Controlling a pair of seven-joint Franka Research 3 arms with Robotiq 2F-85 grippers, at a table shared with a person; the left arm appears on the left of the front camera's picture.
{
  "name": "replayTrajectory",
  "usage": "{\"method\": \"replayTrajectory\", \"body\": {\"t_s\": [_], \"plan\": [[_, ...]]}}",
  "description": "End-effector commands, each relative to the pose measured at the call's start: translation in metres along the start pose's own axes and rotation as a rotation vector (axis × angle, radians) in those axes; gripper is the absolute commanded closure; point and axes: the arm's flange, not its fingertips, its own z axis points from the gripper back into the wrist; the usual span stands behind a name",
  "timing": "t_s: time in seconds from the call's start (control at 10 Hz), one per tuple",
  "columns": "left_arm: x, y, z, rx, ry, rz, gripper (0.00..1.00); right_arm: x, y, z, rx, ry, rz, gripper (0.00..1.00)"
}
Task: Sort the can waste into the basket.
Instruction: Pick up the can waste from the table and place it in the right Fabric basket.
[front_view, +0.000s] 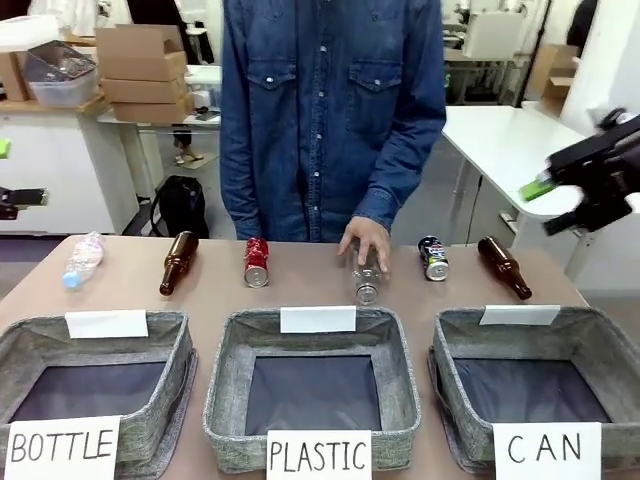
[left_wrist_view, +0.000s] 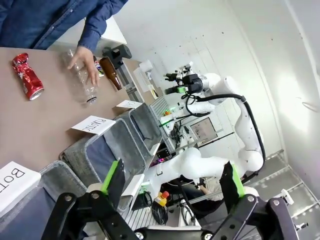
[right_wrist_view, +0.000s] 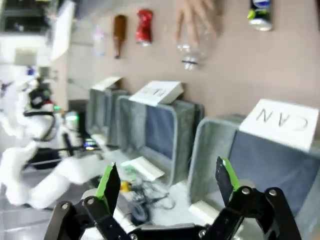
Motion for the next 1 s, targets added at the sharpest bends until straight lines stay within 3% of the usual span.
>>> {"method": "replayTrajectory", "body": {"t_s": [0.0, 0.3, 0.5, 0.7, 0.9], "plan": [[0.002, -0.001, 0.000, -0.026, -0.013, -0.023, 0.00, -0.038, -0.019, 0.088, 0.142, -0.131, -0.043, 0.00], [0.002, -0.001, 0.000, -0.026, -0.013, -0.023, 0.00, -0.050, -0.028, 0.087, 0.087, -0.308, -0.061, 0.00], [0.002, -0.001, 0.000, -0.026, -0.013, -0.023, 0.00, -0.024, -0.022, 0.055, 0.034, -0.287, -0.060, 0.00], [0.002, -0.001, 0.000, -0.026, -0.013, -0.023, 0.00, 0.002, -0.015, 0.019, 0.043, -0.196, -0.040, 0.00], [0.002, -0.001, 0.000, -0.026, -0.013, -0.023, 0.00, -0.012, -0.028, 0.055, 0.123, -0.233, -0.108, 0.00]]}}
